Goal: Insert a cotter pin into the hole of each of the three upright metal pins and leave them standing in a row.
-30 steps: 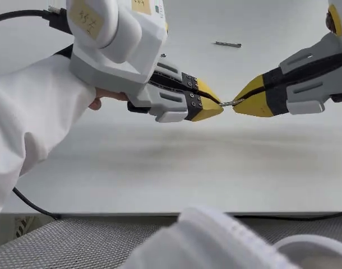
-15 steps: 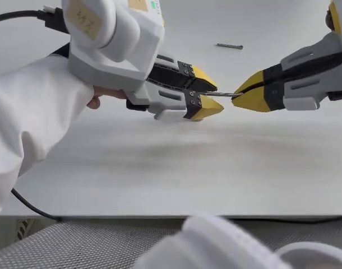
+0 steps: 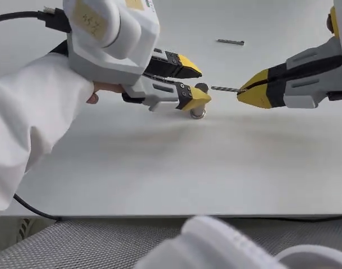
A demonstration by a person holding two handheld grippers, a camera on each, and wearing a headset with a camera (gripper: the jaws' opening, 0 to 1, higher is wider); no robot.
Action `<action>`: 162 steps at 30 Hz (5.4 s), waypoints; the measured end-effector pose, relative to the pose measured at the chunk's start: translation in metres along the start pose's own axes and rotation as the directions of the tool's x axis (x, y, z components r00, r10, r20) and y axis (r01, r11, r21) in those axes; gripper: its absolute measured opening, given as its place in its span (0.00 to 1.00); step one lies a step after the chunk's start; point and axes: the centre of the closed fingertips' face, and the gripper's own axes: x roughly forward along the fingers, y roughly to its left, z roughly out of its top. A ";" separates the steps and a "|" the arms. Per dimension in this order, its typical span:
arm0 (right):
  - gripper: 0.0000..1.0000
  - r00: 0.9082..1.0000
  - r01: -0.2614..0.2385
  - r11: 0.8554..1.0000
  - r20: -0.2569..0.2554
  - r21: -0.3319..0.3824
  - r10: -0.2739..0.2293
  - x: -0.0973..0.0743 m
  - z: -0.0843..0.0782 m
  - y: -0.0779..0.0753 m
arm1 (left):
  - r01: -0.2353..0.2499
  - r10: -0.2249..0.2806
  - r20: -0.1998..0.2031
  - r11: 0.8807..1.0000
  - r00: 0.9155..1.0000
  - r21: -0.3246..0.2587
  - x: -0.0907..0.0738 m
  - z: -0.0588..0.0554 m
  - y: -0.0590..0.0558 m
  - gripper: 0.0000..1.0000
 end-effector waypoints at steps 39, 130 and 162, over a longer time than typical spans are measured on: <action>0.00 1.000 -0.015 0.999 0.015 -0.052 0.015 0.030 0.005 -0.006 | 0.040 -0.041 -0.044 0.999 0.998 -0.019 0.003 -0.014 -0.001 0.11; 0.26 0.994 -0.023 0.999 0.111 0.046 0.018 0.039 0.017 0.002 | 0.181 -0.180 0.023 0.971 0.983 -0.155 -0.029 -0.025 -0.068 0.99; 0.08 0.978 -0.034 0.999 0.208 0.030 0.027 0.061 0.025 -0.005 | -0.004 0.007 0.014 0.980 1.000 -0.199 -0.046 -0.027 -0.041 0.99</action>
